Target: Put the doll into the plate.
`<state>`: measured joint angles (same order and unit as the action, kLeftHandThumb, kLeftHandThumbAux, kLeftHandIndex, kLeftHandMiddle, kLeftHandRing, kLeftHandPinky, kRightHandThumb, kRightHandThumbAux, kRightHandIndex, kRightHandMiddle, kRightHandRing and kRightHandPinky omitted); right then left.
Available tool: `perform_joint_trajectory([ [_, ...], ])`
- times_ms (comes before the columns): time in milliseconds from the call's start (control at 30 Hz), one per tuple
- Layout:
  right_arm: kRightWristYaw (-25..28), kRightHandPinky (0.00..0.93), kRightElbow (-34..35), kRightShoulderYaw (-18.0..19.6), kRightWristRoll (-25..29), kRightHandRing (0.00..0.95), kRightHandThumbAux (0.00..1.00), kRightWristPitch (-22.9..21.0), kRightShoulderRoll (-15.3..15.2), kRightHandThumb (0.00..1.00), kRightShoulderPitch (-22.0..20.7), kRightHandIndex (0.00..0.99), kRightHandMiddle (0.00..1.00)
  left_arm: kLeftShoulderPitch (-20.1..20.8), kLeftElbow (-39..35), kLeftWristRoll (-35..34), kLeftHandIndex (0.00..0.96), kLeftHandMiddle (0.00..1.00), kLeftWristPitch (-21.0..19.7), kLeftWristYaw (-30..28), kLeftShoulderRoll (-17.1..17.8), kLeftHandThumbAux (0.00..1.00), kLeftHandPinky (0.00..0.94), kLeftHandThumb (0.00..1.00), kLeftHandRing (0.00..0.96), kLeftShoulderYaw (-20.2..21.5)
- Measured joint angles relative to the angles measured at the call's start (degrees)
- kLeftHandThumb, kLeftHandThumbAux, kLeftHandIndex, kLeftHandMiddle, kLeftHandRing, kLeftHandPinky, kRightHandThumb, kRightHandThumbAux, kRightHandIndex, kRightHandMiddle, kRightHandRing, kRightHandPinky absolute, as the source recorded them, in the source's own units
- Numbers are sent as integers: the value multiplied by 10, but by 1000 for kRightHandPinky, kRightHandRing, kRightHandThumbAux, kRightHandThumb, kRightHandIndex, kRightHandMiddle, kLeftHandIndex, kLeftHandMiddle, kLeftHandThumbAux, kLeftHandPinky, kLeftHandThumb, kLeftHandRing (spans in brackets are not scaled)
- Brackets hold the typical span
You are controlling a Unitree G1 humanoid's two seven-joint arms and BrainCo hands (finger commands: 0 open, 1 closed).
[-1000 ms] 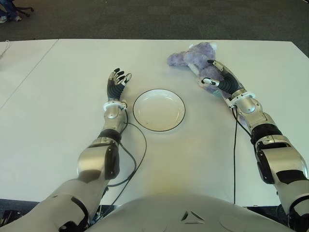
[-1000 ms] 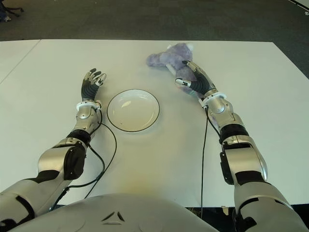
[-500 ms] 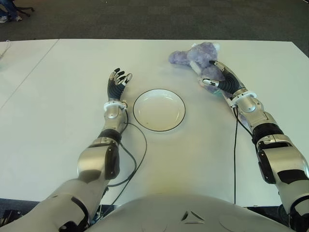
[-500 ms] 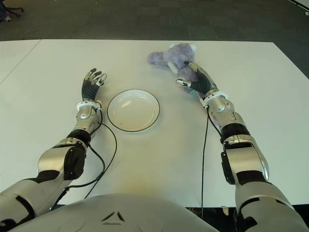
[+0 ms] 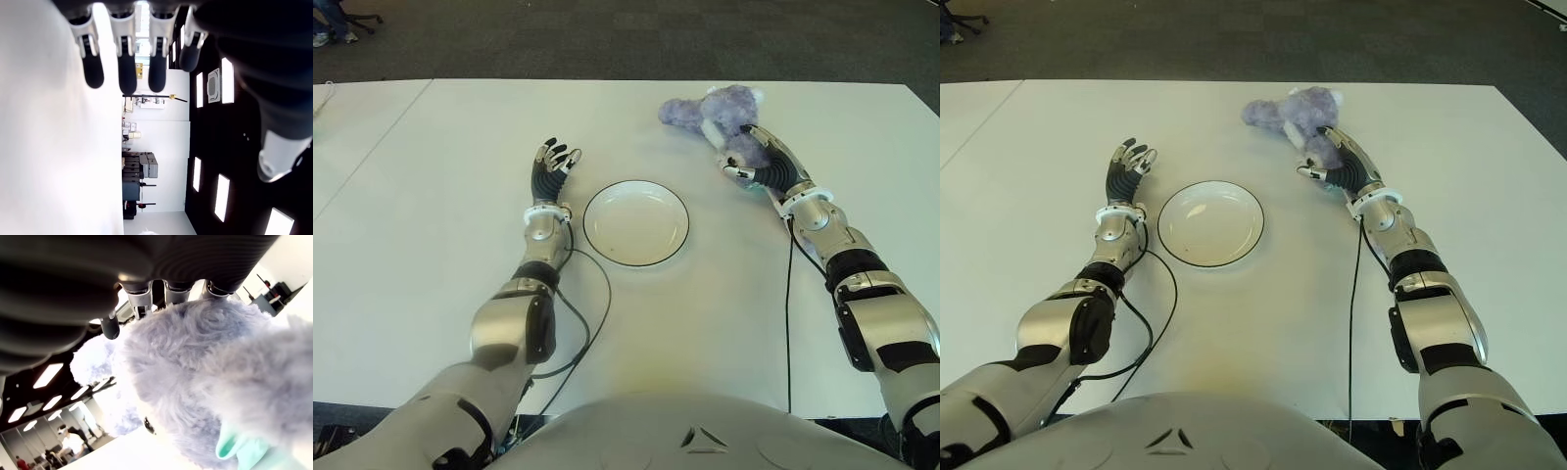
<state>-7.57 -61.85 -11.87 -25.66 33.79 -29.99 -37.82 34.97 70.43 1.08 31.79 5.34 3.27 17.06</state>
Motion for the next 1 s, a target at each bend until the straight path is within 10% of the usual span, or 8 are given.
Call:
perform_joint_trajectory([
  [1000, -38, 0, -115, -57, -22, 0, 580, -165, 20, 166, -89, 35, 0, -1, 0, 0, 139, 235, 0, 0, 0, 569, 233, 0, 243, 0],
])
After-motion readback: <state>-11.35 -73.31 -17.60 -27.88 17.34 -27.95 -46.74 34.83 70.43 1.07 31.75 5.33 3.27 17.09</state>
